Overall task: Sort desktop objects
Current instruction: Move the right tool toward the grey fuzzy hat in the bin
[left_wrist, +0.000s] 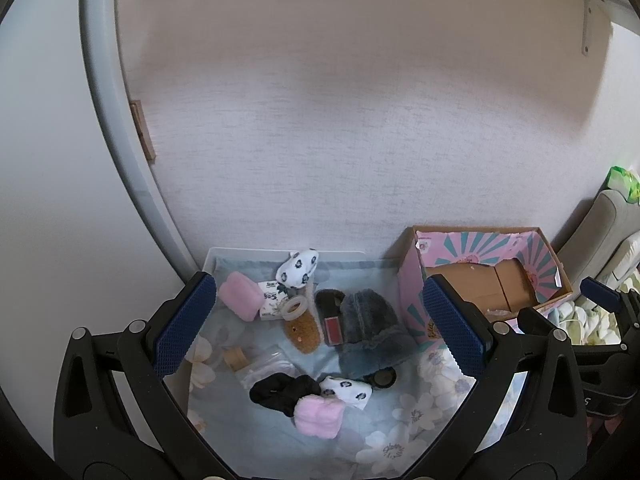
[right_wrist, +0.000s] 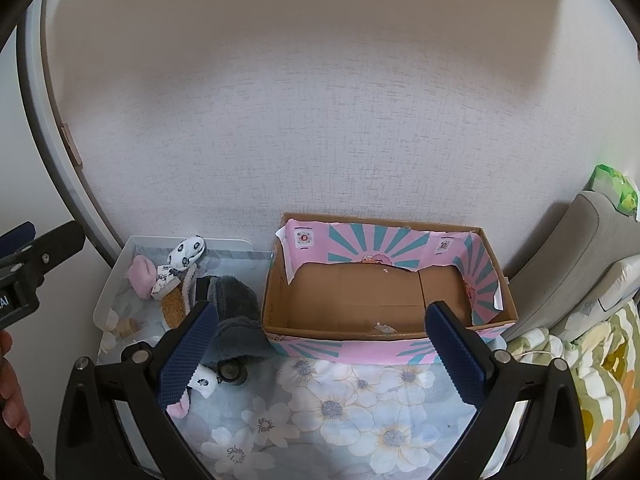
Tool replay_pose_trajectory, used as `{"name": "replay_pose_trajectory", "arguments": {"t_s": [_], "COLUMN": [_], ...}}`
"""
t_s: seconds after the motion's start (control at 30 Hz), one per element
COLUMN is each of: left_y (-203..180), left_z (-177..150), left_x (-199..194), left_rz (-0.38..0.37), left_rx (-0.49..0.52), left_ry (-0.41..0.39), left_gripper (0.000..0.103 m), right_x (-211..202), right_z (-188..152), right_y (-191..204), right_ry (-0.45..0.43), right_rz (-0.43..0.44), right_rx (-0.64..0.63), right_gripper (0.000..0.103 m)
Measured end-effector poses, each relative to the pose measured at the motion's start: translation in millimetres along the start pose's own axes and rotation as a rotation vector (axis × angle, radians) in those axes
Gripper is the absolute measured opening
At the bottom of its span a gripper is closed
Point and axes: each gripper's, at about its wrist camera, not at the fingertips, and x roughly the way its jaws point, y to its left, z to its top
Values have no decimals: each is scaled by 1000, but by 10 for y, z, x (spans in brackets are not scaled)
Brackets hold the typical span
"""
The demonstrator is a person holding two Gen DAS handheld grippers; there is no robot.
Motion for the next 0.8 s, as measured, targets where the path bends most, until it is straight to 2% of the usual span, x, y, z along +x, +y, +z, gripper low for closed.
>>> {"name": "replay_pose_trajectory", "arguments": {"t_s": [0.47, 0.63, 0.8], "left_y": [79, 332, 679], "left_z": [21, 43, -29], "left_x": [103, 79, 154], "left_rz": [13, 57, 85], "left_rx": [-11, -34, -74], "left_ry": [27, 11, 57], "left_gripper": [103, 103, 103], "right_x": [59, 94, 197], "right_z": [23, 70, 183], "right_y": [26, 54, 159], "right_ry": [15, 11, 12], "right_rz": [5, -13, 51], "right_rx": [-5, -6, -82], "right_gripper": [103, 103, 103]}}
